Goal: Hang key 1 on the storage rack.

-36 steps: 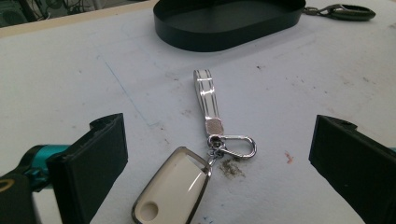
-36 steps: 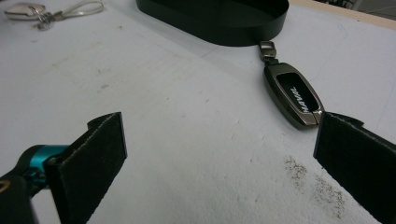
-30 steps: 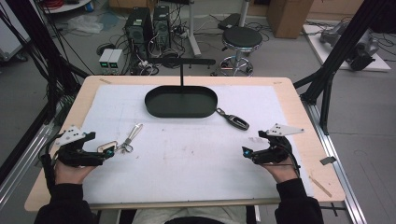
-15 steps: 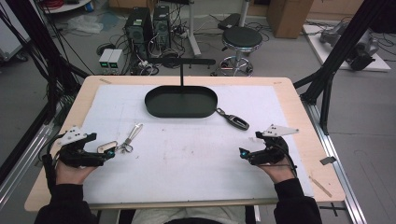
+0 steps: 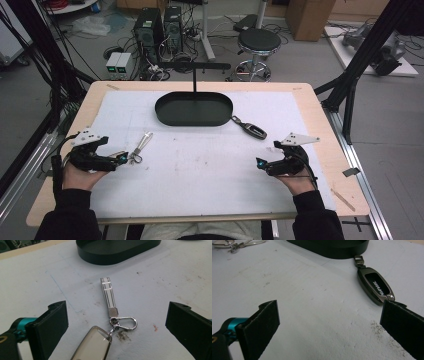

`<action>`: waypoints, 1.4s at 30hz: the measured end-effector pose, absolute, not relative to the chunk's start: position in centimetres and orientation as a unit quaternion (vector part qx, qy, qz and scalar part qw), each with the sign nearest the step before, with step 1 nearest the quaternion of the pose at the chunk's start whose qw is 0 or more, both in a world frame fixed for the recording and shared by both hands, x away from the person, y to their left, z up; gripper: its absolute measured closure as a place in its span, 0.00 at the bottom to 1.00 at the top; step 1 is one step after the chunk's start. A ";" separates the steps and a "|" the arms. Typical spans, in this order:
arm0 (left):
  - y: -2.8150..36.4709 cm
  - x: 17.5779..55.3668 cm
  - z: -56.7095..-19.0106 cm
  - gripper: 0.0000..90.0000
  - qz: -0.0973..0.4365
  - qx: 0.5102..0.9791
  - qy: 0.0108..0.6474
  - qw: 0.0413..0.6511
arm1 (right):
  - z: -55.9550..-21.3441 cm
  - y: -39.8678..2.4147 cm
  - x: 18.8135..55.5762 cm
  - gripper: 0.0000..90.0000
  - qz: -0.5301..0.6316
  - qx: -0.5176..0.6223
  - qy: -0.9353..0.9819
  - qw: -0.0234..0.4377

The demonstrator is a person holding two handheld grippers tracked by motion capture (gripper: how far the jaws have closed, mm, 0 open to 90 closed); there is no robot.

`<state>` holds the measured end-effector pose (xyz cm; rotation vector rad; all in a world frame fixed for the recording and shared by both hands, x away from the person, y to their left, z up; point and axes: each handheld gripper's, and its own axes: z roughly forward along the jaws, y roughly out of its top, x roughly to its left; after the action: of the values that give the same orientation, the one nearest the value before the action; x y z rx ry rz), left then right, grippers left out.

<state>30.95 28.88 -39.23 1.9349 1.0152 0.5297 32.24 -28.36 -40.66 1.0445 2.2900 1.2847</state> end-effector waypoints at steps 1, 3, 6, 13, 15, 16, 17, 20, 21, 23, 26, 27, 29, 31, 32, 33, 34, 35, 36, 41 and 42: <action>28.7 31.2 -39.1 0.05 0.211 0.780 0.405 0.429 | -40.7 -28.4 32.2 0.02 0.448 0.365 0.801 0.156; 28.3 31.6 -38.9 0.05 0.210 0.785 0.400 0.425 | -40.7 -28.4 32.2 0.02 0.446 0.366 0.802 0.156; 27.6 32.2 -38.5 0.05 0.213 0.793 0.389 0.416 | -40.8 -28.4 32.2 0.02 0.447 0.365 0.802 0.156; 26.4 33.7 -38.0 0.05 0.212 0.809 0.375 0.400 | -41.0 -28.4 32.3 0.02 0.440 0.363 0.806 0.157; 26.1 34.2 -37.9 0.05 0.209 0.811 0.375 0.397 | -41.1 -28.3 32.3 0.02 0.438 0.364 0.807 0.157; 26.0 34.4 -37.8 0.05 0.210 0.811 0.375 0.397 | -41.0 -28.3 32.2 0.02 0.438 0.363 0.807 0.158; 26.0 34.4 -37.8 0.05 0.210 0.811 0.375 0.397 | -41.0 -28.3 32.2 0.02 0.439 0.363 0.807 0.158; 25.4 35.6 -37.7 0.05 0.204 0.819 0.374 0.386 | -41.0 -28.3 32.2 0.02 0.440 0.364 0.806 0.158; 25.4 35.6 -37.7 0.05 0.204 0.819 0.374 0.386 | -41.0 -28.4 32.2 0.02 0.441 0.363 0.805 0.158; 25.3 36.3 -37.8 0.05 0.195 0.817 0.378 0.389 | -41.0 -28.4 32.2 0.02 0.442 0.362 0.805 0.160; 25.1 37.0 -38.1 0.05 0.189 0.818 0.383 0.384 | -41.0 -28.4 32.2 0.02 0.441 0.363 0.806 0.158; 25.1 37.0 -38.1 0.05 0.189 0.818 0.383 0.384 | -41.0 -28.4 32.2 0.02 0.440 0.363 0.806 0.158; 24.8 37.8 -38.3 0.05 0.183 0.825 0.385 0.371 | -41.0 -28.4 32.2 0.02 0.442 0.363 0.805 0.157; 24.5 38.3 -38.4 0.05 0.177 0.831 0.385 0.362 | -41.0 -28.4 32.2 0.02 0.441 0.364 0.805 0.159; 24.5 38.3 -38.4 0.05 0.177 0.831 0.385 0.362 | -41.0 -28.4 32.2 0.02 0.441 0.364 0.805 0.159; 24.3 38.8 -38.6 0.06 0.173 0.834 0.384 0.357 | -41.0 -28.4 32.2 0.02 0.442 0.361 0.805 0.159; 24.3 38.8 -38.6 0.08 0.173 0.834 0.384 0.357 | -41.0 -28.4 32.2 0.02 0.442 0.361 0.806 0.159; 24.1 39.2 -38.9 0.08 0.167 0.838 0.386 0.349 | -41.0 -28.4 32.2 0.02 0.441 0.361 0.806 0.160; 24.1 39.4 -39.1 0.08 0.162 0.839 0.389 0.345 | -41.0 -28.4 32.2 0.02 0.441 0.361 0.806 0.160; 24.1 40.1 -40.0 0.08 0.152 0.843 0.399 0.328 | -41.0 -28.4 32.2 0.02 0.442 0.361 0.806 0.159; 24.2 40.4 -40.4 0.09 0.148 0.845 0.403 0.319 | -41.0 -28.4 32.2 0.02 0.442 0.360 0.806 0.160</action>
<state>40.39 24.16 -40.39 2.2212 1.0603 0.3880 32.20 -28.41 -41.01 1.0276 2.3027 1.2633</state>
